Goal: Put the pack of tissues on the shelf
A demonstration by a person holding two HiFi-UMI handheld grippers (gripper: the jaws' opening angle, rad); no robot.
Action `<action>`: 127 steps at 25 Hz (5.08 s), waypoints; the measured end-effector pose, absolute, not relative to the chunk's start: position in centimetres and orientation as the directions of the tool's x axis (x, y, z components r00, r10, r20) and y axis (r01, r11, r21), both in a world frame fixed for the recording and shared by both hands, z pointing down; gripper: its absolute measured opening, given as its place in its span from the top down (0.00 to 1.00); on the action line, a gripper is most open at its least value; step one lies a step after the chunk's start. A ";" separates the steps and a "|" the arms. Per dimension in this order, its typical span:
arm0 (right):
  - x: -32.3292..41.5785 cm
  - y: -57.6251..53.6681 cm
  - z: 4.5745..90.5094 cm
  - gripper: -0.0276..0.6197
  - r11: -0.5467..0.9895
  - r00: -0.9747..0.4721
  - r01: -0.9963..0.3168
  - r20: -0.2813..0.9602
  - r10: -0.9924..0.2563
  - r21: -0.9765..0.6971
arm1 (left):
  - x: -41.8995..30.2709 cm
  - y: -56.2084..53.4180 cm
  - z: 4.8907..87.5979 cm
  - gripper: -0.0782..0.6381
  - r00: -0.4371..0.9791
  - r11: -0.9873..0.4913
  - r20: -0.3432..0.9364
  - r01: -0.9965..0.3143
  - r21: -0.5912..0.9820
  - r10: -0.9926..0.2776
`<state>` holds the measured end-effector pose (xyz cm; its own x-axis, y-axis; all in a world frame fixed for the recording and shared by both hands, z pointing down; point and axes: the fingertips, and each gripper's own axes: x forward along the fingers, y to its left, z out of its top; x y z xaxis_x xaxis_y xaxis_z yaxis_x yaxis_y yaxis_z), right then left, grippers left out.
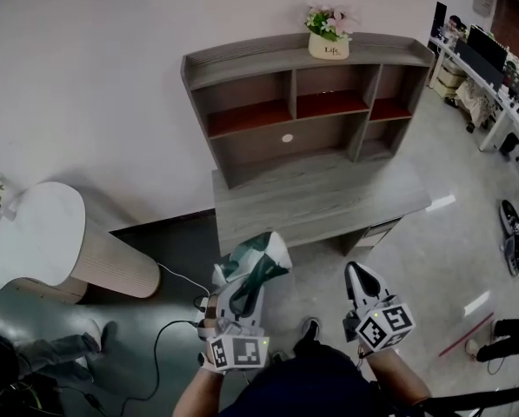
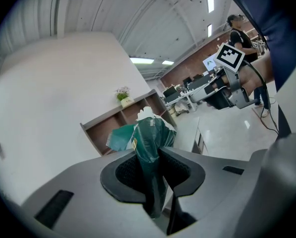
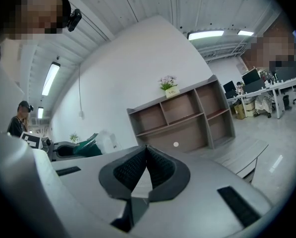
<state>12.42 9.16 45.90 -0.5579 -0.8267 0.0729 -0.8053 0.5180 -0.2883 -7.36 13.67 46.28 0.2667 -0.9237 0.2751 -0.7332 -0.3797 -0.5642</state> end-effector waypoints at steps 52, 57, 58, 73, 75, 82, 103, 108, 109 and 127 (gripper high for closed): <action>5.6 -12.7 45.5 0.94 0.316 -0.365 -0.898 0.117 -0.924 -0.305 | -15.6 -12.3 45.1 0.75 0.414 -0.517 0.310 -0.658 -0.547 -0.856; 5.2 -12.6 45.3 0.94 0.260 -0.305 -0.925 0.132 -0.943 -0.276 | -15.7 -14.1 44.8 0.75 0.481 -0.555 0.286 -0.639 -0.533 -0.829; 5.2 -12.6 45.4 0.94 0.251 -0.296 -0.928 0.137 -0.945 -0.274 | -15.6 -14.5 44.7 0.75 0.491 -0.559 0.280 -0.634 -0.534 -0.825; 6.8 -16.9 46.1 0.94 0.256 -0.305 -0.921 0.136 -0.942 -0.295 | -13.1 -20.1 42.5 0.75 0.444 -0.496 0.260 -0.579 -0.647 -0.857; 7.4 -17.9 45.8 0.94 0.270 -0.319 -0.915 0.128 -0.939 -0.299 | -12.7 -21.2 42.0 0.75 0.421 -0.478 0.260 -0.581 -0.658 -0.869; 9.5 -21.1 45.3 0.94 0.308 -0.356 -0.903 0.120 -0.927 -0.300 | -11.4 -24.6 40.9 0.75 0.356 -0.419 0.245 -0.586 -0.693 -0.902; 12.2 -26.9 46.8 0.94 0.353 -0.414 -0.870 0.120 -0.902 -0.345 | -10.5 -32.6 40.9 0.75 0.236 -0.343 0.252 -0.553 -0.759 -0.938; 12.8 -28.0 47.0 0.94 0.346 -0.410 -0.870 0.125 -0.904 -0.351 | -10.3 -34.7 40.8 0.75 0.228 -0.337 0.250 -0.553 -0.762 -0.941; 12.8 -28.2 47.0 0.94 0.345 -0.409 -0.870 0.125 -0.904 -0.352 | -10.3 -35.1 40.9 0.75 0.227 -0.335 0.249 -0.553 -0.763 -0.941; 12.7 -31.8 47.6 0.94 0.331 -0.407 -0.875 0.163 -0.899 -0.354 | -10.0 -40.8 42.6 0.75 0.225 -0.365 0.288 -0.537 -0.760 -0.931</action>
